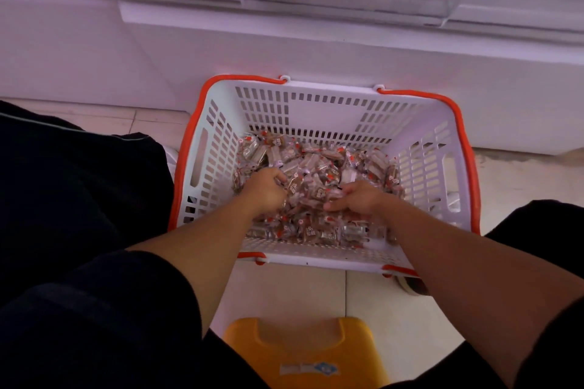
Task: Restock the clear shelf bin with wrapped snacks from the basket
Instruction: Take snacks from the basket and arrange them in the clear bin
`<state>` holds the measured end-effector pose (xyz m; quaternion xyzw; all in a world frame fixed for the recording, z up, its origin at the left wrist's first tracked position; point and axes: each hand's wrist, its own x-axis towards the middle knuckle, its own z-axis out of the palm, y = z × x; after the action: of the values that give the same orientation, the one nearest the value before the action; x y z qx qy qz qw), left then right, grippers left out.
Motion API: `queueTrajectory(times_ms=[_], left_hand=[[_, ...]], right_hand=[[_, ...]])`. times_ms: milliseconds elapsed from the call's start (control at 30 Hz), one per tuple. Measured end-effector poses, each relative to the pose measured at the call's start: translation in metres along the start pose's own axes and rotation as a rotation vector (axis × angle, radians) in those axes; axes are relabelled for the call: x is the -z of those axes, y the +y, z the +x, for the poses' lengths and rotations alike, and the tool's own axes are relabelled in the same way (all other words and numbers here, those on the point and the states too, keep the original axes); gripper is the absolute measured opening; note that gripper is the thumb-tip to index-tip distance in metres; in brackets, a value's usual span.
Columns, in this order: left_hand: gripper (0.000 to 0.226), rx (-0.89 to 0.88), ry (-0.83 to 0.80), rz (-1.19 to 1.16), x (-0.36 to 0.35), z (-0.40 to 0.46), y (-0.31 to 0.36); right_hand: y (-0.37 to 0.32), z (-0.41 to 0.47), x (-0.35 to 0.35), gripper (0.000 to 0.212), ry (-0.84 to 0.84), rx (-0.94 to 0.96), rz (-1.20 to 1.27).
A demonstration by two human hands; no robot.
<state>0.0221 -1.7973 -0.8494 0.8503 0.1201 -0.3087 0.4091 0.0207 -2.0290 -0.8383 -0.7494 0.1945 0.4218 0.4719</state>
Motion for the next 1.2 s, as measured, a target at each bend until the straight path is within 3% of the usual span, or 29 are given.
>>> queueTrajectory(times_ms=[133,267,433,600,800,900,967,1100,1200], left_hand=[[0.037,0.027,-0.213,-0.139,0.043,-0.021,0.041],[0.026,-0.104,-0.405,0.036,0.116,-0.047,0.119],[0.017,-0.319,-0.361,0.035,0.191,-0.108,0.201],[0.014,-0.497,-0.331,-0.232,0.204,-0.161,0.230],[0.022,-0.704,0.067,-0.486,0.183,-0.172,0.250],[0.048,-0.759,0.133,-0.508,0.172,-0.174,0.247],[0.051,-0.776,0.164,-0.492,0.165,-0.174,0.247],[0.032,-0.787,0.118,-0.553,0.160,-0.174,0.248],[0.015,-0.762,0.041,-0.660,0.160,-0.177,0.250]], right_hand=[[-0.042,-0.021,0.029,0.042,-0.119,0.062,0.215],[-0.119,-0.068,0.068,0.032,-0.220,0.303,0.230],[-0.192,-0.165,0.091,0.036,-0.179,0.581,0.081],[-0.205,-0.228,0.084,0.027,-0.125,0.801,0.208],[-0.213,-0.246,0.059,0.031,0.082,0.984,0.300],[-0.218,-0.251,0.048,0.032,0.233,1.091,0.171],[-0.219,-0.251,0.040,0.030,0.270,1.164,0.134],[-0.215,-0.242,0.033,0.029,0.404,1.188,0.134],[-0.213,-0.236,0.033,0.043,0.331,1.203,0.182]])
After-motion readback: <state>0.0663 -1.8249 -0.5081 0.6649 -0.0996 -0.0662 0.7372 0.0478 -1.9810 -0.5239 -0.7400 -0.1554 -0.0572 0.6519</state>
